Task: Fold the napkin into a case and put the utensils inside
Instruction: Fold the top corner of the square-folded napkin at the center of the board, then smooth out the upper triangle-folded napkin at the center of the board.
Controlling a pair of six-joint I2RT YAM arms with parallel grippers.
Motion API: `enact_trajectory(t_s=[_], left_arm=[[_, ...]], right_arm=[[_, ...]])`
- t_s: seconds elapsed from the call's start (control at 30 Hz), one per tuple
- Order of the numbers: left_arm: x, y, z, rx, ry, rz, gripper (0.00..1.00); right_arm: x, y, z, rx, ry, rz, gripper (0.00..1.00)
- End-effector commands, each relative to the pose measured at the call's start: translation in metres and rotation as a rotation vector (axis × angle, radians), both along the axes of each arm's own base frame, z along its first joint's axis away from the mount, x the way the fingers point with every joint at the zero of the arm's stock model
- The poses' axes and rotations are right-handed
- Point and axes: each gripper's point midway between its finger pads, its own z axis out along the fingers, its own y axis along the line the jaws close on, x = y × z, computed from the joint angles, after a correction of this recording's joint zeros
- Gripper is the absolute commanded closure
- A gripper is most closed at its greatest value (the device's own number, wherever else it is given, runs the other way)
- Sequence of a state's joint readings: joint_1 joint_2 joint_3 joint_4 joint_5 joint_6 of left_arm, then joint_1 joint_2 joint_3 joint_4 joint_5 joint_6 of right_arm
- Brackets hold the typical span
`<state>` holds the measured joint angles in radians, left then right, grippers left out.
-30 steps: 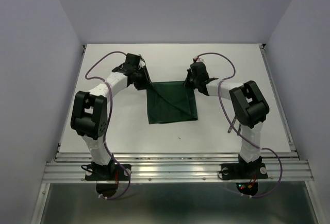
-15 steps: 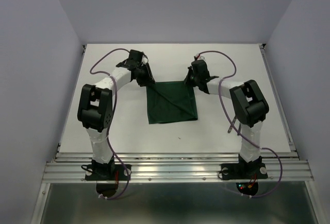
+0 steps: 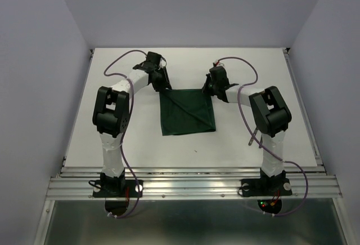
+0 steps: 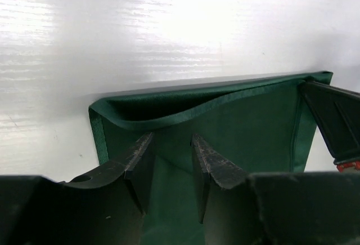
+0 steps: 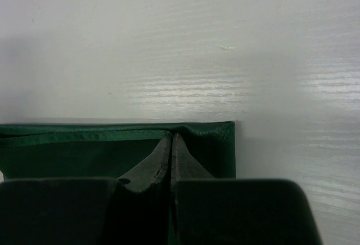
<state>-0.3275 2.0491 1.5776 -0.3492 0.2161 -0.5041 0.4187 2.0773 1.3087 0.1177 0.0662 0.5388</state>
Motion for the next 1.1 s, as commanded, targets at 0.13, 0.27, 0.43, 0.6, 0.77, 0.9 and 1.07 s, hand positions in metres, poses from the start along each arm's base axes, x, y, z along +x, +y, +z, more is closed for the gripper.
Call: enact_trajectory(t_s=[0.13,0.27,0.43,0.6,0.77,0.9,1.07], left_arm=[[0.023,0.003,-0.002,0.055,-0.034,0.013,0.57],[0.028,0.006,-0.006,0.069,-0.049,0.029,0.57],[0.034,0.004,-0.013,0.072,-0.046,0.028,0.57],[0.04,0.004,-0.007,0.075,-0.071,0.034,0.57],[0.046,0.007,0.006,0.084,-0.105,0.048,0.57],[0.048,0.012,0.026,0.094,-0.148,0.073,0.57],[0.041,0.022,0.057,0.108,-0.204,0.095,0.57]], right_arm=[[0.014,0.004,0.019,0.043,-0.057,-0.016,0.99],[0.013,0.004,0.018,0.046,-0.055,-0.014,0.99],[0.011,0.003,0.024,0.05,-0.064,-0.012,0.9],[0.006,-0.003,0.052,0.051,-0.113,-0.021,0.55],[-0.012,-0.006,0.086,0.082,-0.156,0.005,0.46],[-0.042,-0.014,0.088,0.095,-0.113,0.01,0.47],[-0.088,-0.014,0.089,0.096,-0.072,0.034,0.68]])
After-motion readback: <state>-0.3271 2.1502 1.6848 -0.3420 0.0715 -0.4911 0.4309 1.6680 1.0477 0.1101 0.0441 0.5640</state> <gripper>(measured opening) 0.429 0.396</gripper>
